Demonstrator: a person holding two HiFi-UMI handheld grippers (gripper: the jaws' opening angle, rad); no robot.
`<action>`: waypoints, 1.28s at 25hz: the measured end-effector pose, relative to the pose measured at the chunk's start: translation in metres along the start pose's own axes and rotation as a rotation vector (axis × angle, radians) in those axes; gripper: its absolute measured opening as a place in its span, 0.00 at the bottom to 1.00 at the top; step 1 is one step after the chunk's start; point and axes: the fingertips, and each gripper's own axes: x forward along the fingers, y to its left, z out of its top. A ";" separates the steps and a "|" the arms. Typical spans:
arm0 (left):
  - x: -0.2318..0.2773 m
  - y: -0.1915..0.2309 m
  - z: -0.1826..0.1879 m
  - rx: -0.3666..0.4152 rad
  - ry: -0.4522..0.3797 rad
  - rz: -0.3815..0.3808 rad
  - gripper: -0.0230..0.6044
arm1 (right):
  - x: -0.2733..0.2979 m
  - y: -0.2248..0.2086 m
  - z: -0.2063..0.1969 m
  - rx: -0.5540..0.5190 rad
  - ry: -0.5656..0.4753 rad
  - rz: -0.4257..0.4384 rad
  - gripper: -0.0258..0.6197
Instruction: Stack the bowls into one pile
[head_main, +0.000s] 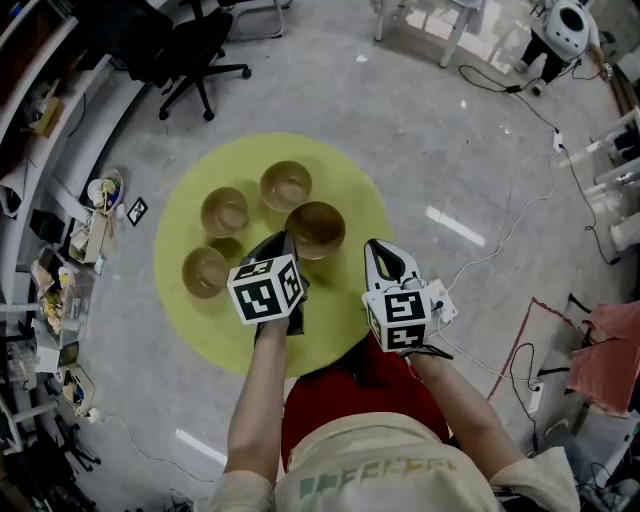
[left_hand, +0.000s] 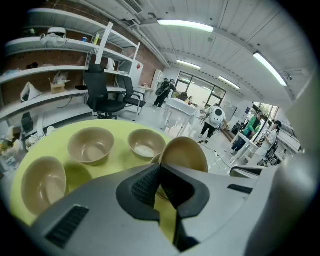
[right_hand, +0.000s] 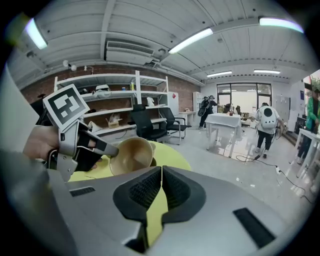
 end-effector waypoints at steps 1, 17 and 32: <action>0.002 0.000 -0.001 0.000 0.005 0.003 0.08 | 0.002 0.000 0.000 -0.001 0.002 0.006 0.10; 0.018 0.005 -0.009 -0.019 0.052 0.038 0.08 | 0.026 -0.004 -0.009 -0.006 0.058 0.058 0.10; 0.031 0.007 -0.014 0.003 0.083 0.055 0.08 | 0.039 -0.006 -0.016 -0.008 0.093 0.085 0.10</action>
